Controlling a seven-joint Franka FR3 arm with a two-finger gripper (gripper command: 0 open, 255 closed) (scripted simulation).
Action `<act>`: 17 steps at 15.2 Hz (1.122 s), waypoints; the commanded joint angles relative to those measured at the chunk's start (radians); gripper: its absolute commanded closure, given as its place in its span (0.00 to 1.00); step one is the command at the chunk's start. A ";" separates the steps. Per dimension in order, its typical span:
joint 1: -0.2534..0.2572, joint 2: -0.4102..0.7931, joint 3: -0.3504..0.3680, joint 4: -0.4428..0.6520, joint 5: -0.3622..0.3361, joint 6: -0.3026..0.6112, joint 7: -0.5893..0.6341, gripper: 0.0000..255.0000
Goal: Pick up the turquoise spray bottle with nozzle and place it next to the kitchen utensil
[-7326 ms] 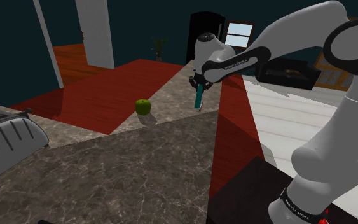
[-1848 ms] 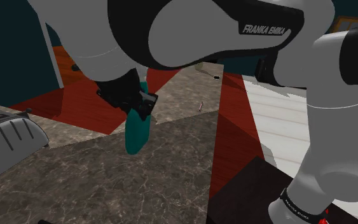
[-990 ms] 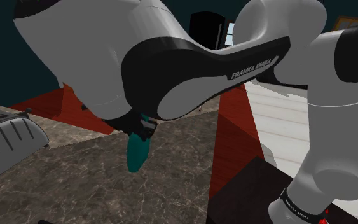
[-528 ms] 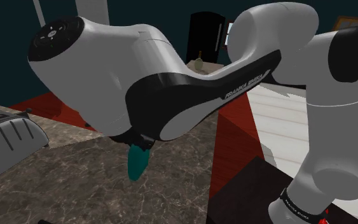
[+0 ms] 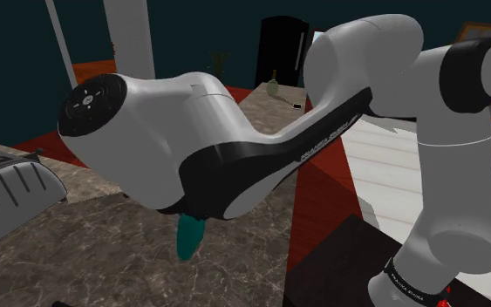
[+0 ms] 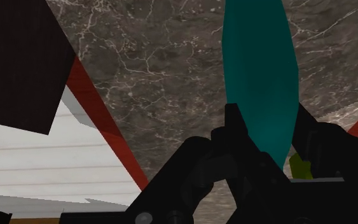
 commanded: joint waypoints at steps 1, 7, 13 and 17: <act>0.002 0.010 -0.005 -0.015 -0.008 0.016 0.013 1.00; 0.007 0.041 -0.024 -0.058 -0.035 0.065 0.051 1.00; 0.018 0.078 -0.047 -0.092 -0.066 0.109 0.090 1.00; 0.028 0.104 -0.065 -0.110 -0.089 0.136 0.115 1.00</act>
